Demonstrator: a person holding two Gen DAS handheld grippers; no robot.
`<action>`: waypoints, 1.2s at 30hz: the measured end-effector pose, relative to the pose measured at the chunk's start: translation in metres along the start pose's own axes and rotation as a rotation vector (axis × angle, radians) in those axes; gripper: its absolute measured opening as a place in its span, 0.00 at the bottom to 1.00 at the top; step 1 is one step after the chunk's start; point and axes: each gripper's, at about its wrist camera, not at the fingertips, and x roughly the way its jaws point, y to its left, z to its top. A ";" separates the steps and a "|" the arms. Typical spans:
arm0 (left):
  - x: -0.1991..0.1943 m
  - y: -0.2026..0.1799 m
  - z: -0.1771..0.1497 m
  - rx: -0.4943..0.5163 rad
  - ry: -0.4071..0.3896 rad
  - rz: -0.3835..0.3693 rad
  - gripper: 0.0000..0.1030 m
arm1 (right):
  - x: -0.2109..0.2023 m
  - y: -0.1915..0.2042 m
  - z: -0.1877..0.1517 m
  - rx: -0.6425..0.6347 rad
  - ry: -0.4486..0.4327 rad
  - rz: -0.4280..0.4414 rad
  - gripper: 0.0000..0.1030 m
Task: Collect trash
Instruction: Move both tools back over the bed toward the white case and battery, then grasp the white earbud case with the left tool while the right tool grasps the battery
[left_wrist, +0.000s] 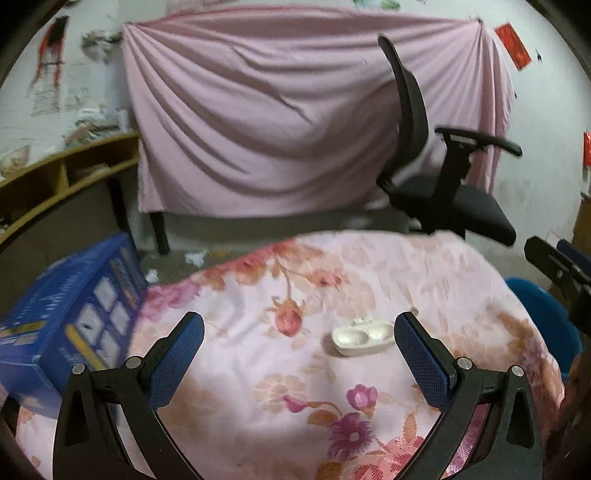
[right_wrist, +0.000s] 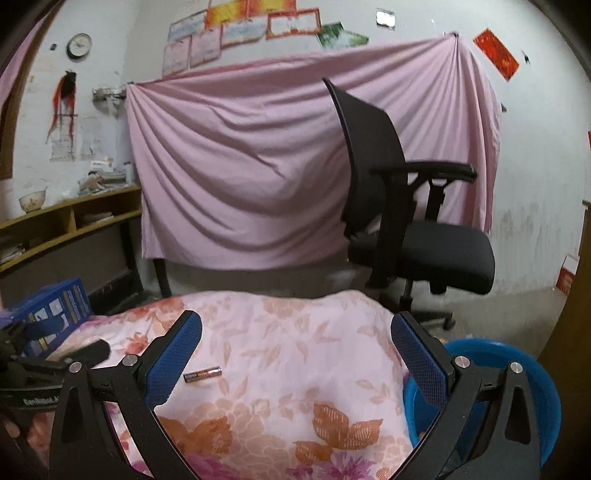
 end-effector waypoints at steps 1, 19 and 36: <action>0.006 -0.002 0.000 0.004 0.026 -0.013 0.98 | 0.001 -0.001 0.000 0.003 0.009 -0.002 1.00; 0.068 -0.027 0.005 0.020 0.276 -0.099 0.62 | 0.041 -0.019 -0.004 0.082 0.213 -0.029 1.00; 0.051 0.024 0.004 -0.069 0.254 -0.079 0.51 | 0.088 0.030 -0.023 -0.114 0.486 0.193 0.93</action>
